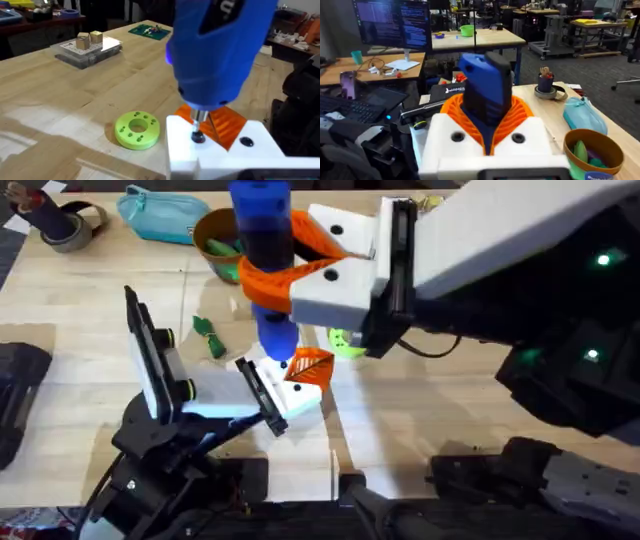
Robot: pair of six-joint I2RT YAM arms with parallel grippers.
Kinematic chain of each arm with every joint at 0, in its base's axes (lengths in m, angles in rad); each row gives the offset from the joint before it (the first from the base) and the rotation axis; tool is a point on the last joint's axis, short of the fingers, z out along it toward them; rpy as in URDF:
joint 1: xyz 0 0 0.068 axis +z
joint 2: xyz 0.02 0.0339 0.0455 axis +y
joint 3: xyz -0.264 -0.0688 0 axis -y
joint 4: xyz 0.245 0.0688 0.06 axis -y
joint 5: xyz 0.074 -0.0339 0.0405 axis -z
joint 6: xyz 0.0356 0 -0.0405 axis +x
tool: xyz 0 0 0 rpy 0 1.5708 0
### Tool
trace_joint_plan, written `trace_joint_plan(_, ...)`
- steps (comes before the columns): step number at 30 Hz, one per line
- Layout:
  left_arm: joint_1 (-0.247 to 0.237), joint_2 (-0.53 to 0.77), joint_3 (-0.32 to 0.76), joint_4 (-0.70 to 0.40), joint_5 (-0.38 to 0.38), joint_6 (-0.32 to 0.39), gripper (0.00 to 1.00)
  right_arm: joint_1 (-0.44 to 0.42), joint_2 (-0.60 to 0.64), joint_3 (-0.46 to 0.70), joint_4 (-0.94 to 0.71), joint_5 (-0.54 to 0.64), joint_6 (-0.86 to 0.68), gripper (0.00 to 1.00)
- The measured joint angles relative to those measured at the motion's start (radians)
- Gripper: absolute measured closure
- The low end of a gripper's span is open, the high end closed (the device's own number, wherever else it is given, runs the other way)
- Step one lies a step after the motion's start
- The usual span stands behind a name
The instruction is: Pick up the gripper from the table and insert it into the empty holder that is missing its gripper. Then pick up a screw, insert it into the mounting hole, and use the screwdriver to tighten it. Finally, clean up the table by picking up the vegetable and placing it into the bucket.
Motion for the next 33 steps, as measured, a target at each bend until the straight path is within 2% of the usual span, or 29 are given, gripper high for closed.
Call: trace_joint_plan(33, 0.000, 0.000, 0.000, -0.001, 0.000, 0.000, 0.991, -0.004, -0.007, 0.000, -0.045, 0.005, 0.013, 0.964)
